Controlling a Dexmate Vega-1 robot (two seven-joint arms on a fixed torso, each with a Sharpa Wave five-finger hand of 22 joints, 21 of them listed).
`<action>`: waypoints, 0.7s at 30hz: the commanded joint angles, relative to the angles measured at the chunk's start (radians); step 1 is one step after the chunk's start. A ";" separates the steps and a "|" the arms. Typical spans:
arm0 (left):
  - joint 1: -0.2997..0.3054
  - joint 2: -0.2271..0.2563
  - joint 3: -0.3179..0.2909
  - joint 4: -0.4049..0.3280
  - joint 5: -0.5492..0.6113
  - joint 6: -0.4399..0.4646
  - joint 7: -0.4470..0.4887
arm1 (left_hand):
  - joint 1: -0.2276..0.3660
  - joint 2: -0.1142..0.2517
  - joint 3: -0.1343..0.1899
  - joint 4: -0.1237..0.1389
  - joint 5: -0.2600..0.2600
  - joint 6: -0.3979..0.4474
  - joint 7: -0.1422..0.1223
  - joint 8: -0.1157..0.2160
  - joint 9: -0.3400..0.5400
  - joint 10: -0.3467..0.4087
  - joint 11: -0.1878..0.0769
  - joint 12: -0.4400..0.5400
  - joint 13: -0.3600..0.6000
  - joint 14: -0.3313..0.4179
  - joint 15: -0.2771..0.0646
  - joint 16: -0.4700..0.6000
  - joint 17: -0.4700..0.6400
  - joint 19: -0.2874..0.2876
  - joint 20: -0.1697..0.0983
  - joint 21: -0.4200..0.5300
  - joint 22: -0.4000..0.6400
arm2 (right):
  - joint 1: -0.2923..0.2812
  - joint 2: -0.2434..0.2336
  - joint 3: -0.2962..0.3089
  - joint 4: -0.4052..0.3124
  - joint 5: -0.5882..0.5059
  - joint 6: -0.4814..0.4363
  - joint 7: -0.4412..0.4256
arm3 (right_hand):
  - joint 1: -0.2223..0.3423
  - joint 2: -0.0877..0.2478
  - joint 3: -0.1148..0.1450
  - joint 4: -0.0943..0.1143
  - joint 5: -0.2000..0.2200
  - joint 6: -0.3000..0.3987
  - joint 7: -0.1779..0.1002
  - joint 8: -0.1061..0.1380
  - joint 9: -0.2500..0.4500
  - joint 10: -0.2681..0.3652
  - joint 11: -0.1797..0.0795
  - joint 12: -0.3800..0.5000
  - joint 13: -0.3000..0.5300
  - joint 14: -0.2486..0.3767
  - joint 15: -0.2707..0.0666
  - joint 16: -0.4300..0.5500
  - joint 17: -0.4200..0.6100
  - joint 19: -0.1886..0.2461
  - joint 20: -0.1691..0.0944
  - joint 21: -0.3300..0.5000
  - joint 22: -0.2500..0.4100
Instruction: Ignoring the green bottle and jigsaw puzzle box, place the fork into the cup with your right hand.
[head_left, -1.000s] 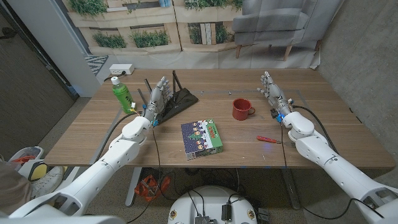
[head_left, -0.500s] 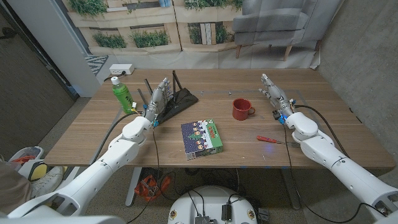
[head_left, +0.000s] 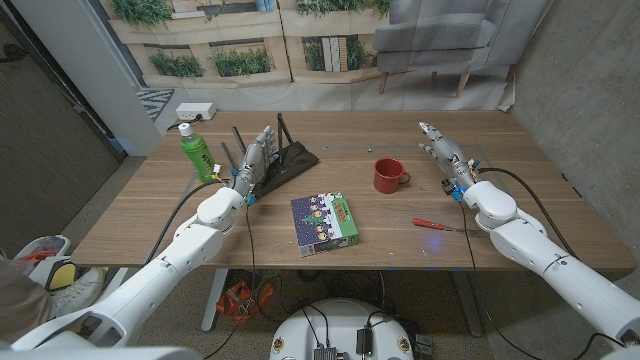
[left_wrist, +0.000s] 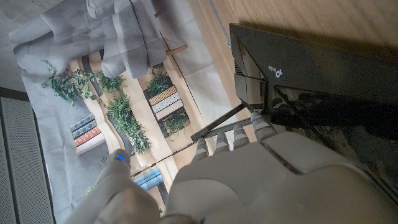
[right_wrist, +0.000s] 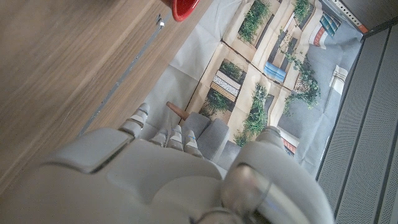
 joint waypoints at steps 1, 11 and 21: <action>-0.004 0.000 0.007 0.000 0.011 0.004 0.002 | 0.002 0.006 0.004 -0.005 0.005 0.008 -0.002 0.003 0.002 0.001 -0.003 0.004 0.003 -0.017 -0.001 0.002 0.003 -0.006 0.005 0.003 0.005 | -0.027 -0.055 0.006 -0.074 -0.066 -0.045 -0.034 | 0.019 -0.001 0.005 -0.014 -0.005 -0.006 -0.003 0.007 0.002 -0.008 -0.006 0.001 0.003 -0.012 -0.004 -0.002 0.000 -0.011 0.001 -0.001 0.004; 0.004 0.009 0.004 -0.016 0.013 0.010 0.007 | 0.003 0.007 0.004 -0.008 0.005 0.014 -0.002 0.003 0.002 0.001 -0.001 0.003 0.003 -0.021 -0.004 0.001 0.003 -0.006 0.000 0.003 0.005 | -0.035 -0.069 0.010 -0.100 -0.092 -0.058 -0.049 | 0.038 0.002 0.013 -0.025 -0.006 -0.008 -0.003 0.007 0.002 -0.009 -0.007 0.000 0.004 -0.013 -0.007 0.000 0.000 -0.011 0.001 0.001 0.004; 0.013 0.019 0.002 -0.038 0.018 0.016 0.013 | 0.004 0.008 0.004 -0.009 0.004 0.014 -0.001 0.002 0.002 0.000 0.001 0.002 0.003 -0.024 -0.003 0.001 0.003 -0.007 0.002 0.003 0.005 | -0.030 -0.092 0.003 -0.133 -0.145 -0.091 -0.063 | 0.060 0.006 0.022 -0.038 -0.007 -0.011 -0.006 0.007 0.002 -0.012 -0.015 -0.001 0.005 -0.014 -0.008 0.001 0.000 -0.008 0.000 0.003 0.004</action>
